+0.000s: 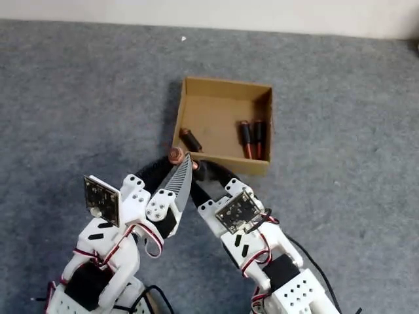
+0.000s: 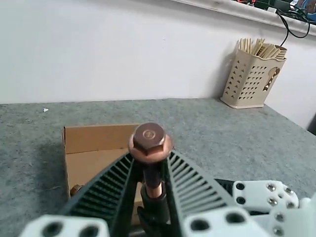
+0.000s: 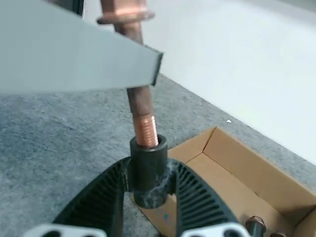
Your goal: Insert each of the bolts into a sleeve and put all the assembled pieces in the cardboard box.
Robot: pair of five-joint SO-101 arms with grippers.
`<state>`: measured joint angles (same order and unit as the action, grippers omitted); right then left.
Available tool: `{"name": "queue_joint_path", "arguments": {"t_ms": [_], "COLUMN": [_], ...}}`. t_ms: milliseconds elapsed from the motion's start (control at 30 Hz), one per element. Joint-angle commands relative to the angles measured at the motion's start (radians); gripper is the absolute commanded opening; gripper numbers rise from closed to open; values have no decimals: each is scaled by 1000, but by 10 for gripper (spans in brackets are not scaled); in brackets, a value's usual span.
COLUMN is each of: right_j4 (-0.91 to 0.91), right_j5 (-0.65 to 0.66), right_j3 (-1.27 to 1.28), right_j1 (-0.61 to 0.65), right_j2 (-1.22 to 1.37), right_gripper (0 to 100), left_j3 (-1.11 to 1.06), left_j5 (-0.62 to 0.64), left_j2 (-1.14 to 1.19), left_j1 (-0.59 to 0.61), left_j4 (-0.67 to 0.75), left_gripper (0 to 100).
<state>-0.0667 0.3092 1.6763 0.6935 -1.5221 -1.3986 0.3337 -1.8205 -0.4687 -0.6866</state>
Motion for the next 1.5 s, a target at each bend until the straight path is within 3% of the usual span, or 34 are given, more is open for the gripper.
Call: {"name": "queue_joint_path", "arguments": {"t_ms": [0,100,367,633,833,1033,1133,1467], "right_j4": [4,4,1,-82,-110,-110,-110,-151], "right_j5": [-6,-6,-6,-11,-11,-12,-12,-12], "right_j3": [128,128,128,128,128,128,128,128], "right_j1": [-16,-16,-22,-71,-130,-165,-165,-165], "right_j2": [-24,-22,-21,-25,-22,-22,-21,-25], "right_gripper": [5,5,5,5,5,5,5,5], "left_j3": [-12,-5,8,133,130,119,65,-171], "left_j5": [0,0,0,0,0,-55,-130,-184], "left_j2": [1,1,-4,-4,-4,-2,-4,-4], "left_j1": [7,7,16,28,188,317,357,443], "left_j4": [-57,-103,-117,-287,-290,-296,-296,-290], "left_gripper": [130,176,178,178,175,0,7,5]}}
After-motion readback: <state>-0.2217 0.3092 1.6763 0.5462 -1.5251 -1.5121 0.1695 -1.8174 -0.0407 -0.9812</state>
